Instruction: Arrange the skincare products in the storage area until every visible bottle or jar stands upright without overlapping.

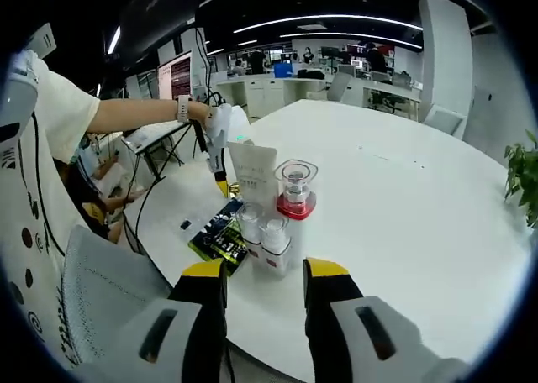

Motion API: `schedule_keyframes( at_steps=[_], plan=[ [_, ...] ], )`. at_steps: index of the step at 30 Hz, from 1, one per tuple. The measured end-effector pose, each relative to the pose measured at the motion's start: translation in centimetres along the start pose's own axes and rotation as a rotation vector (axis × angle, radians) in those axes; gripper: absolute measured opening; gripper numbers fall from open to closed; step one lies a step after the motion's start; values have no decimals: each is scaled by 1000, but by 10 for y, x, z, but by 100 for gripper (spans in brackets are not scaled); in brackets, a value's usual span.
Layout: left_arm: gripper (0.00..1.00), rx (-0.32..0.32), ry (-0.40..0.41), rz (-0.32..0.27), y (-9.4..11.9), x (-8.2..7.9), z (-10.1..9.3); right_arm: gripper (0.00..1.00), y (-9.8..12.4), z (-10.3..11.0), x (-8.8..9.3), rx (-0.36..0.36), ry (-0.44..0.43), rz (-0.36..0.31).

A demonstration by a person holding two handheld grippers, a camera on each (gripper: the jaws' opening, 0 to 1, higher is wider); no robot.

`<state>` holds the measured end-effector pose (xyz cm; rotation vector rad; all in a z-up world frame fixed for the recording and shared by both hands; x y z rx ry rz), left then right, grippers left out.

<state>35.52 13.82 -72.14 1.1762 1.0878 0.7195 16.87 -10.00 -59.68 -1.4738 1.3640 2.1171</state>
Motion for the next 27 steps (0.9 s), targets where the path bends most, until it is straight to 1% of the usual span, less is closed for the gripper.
schedule_keyframes(
  at_steps=[9, 15, 18, 23, 27],
  plan=[
    [43, 3, -10, -9, -1, 1, 2, 36, 4, 0, 4, 7, -8, -1],
    [40, 11, -36, 42, -3, -2, 6, 36, 4, -2, 5, 10, -13, -1],
    [38, 12, -40, 53, -3, -2, 4, 36, 4, -2, 4, 13, -11, -5],
    [33, 10, -31, 49, -2, -3, 1, 35, 5, -2, 5, 14, -14, -6],
    [32, 4, -18, 30, -1, -2, -1, 35, 7, -2, 7, 17, -18, -6]
  ],
)
Point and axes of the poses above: the point that each gripper's makers call its tool centre point, and the gripper's own axes: y roughly backward along the fingers, z roughly to its left, x roughly out of its underside, the point moved 5 cm from there along y, roughly backward along the fingers, and after that the axes turned 3 degrees about -z, right-handed, at the moved point
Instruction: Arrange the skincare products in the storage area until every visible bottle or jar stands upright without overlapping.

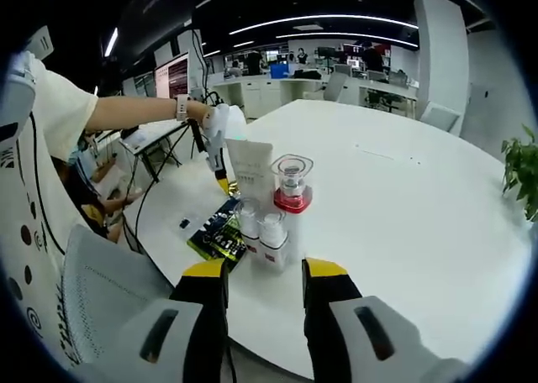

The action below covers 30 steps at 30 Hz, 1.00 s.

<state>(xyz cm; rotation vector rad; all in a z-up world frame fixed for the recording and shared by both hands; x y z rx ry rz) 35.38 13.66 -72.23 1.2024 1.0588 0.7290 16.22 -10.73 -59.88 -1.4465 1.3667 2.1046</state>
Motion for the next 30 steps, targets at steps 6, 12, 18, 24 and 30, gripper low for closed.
schedule_keyframes(
  at_steps=[6, 12, 18, 24, 30],
  plan=[
    [32, -16, 53, 9, 0, 2, -2, 35, 3, -3, 1, 12, -4, -3],
    [32, -45, 139, -14, 1, 9, -2, 35, 3, -3, 1, 12, -5, -6],
    [32, -43, 207, 12, 2, 15, -12, 36, 2, -2, -2, 6, 3, -12],
    [32, -47, 243, 2, 7, 17, -21, 36, 2, -1, -4, -3, 15, -13],
    [32, -36, 305, -9, 12, 16, -32, 36, 1, -1, -5, -12, 22, -16]
  ],
)
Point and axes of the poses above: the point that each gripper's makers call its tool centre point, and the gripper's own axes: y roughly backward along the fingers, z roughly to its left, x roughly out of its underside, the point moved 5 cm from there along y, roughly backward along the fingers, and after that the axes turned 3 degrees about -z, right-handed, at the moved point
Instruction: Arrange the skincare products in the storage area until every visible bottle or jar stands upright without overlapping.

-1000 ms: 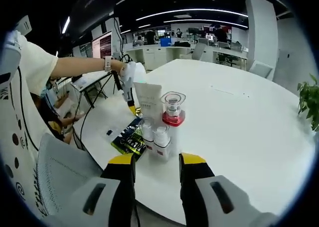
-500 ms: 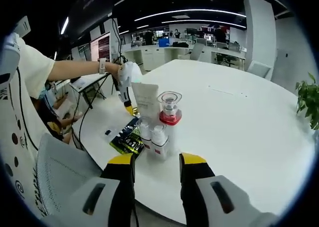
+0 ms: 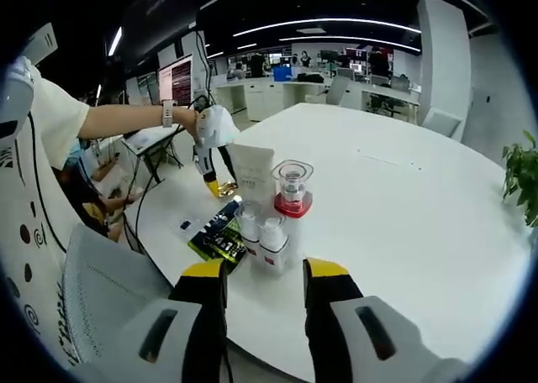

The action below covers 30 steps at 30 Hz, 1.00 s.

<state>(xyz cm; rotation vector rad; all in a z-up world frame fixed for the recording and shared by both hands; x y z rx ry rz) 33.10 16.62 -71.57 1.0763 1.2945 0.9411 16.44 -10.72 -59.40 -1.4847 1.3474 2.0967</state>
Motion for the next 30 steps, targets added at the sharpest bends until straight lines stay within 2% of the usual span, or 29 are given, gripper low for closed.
schedule_keyframes(
  at_steps=[5, 6, 11, 16, 20, 23, 26, 30],
  plan=[
    [32, -8, 14, 28, 2, 1, -10, 36, 0, 1, 0, -10, 8, -3],
    [32, -10, 25, 33, 4, -2, -17, 36, 1, 2, -1, -11, 10, -7],
    [32, -18, 83, 20, 8, -2, -25, 36, 2, 2, 0, -15, 16, -16],
    [32, -22, 130, 32, 9, 1, -32, 36, 4, 3, 1, -19, 18, -25],
    [32, -21, 150, 20, 8, -4, -42, 37, 5, 3, 1, -21, 21, -29],
    [32, -16, 164, 11, 5, -3, -44, 37, 6, 3, 2, -25, 21, -33],
    [32, -22, 173, 25, 2, -5, -48, 37, 6, 3, 1, -29, 27, -35],
    [32, -14, 197, 18, -4, -1, -45, 36, 7, 2, 1, -30, 33, -39]
  ],
)
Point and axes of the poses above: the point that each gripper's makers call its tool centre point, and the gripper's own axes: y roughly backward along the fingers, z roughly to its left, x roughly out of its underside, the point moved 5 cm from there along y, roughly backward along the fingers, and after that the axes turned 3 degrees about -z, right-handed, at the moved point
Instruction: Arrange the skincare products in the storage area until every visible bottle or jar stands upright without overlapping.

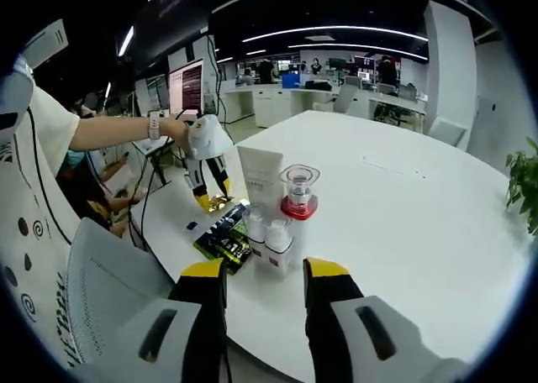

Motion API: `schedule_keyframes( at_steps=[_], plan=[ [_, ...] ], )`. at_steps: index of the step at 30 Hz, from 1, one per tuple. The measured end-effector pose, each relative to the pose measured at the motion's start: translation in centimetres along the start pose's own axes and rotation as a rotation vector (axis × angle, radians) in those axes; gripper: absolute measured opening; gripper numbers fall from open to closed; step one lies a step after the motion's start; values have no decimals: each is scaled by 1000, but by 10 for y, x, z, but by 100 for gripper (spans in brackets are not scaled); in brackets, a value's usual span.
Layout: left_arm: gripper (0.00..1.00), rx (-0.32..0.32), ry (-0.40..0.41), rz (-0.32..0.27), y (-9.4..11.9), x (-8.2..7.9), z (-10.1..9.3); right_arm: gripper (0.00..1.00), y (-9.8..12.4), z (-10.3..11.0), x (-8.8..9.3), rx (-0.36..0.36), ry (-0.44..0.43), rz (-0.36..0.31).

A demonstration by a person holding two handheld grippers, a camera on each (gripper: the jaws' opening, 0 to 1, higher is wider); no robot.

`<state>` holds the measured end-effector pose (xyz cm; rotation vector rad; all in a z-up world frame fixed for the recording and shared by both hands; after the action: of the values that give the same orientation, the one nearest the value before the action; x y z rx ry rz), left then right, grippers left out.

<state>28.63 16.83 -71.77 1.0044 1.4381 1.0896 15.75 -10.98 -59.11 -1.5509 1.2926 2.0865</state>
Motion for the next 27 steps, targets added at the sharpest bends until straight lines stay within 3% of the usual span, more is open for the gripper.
schedule_keyframes(
  at_steps=[14, 27],
  plan=[
    [34, -39, -34, 8, -3, 2, -2, 36, 2, -1, 3, 11, -7, 3],
    [39, -69, -18, -32, -5, 5, 4, 36, 1, 1, 4, 4, 1, 5]
  ],
)
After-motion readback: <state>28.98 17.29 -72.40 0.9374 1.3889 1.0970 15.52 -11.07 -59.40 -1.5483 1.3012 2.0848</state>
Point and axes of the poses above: the point that each gripper's makers call its tool centre point, and the gripper's own axes: y roughly backward along the fingers, z roughly to its left, x roughly out of its underside, the point moved 5 cm from there along y, roughly backward along the fingers, and after that the axes turned 3 degrees about -z, right-handed, at the moved point
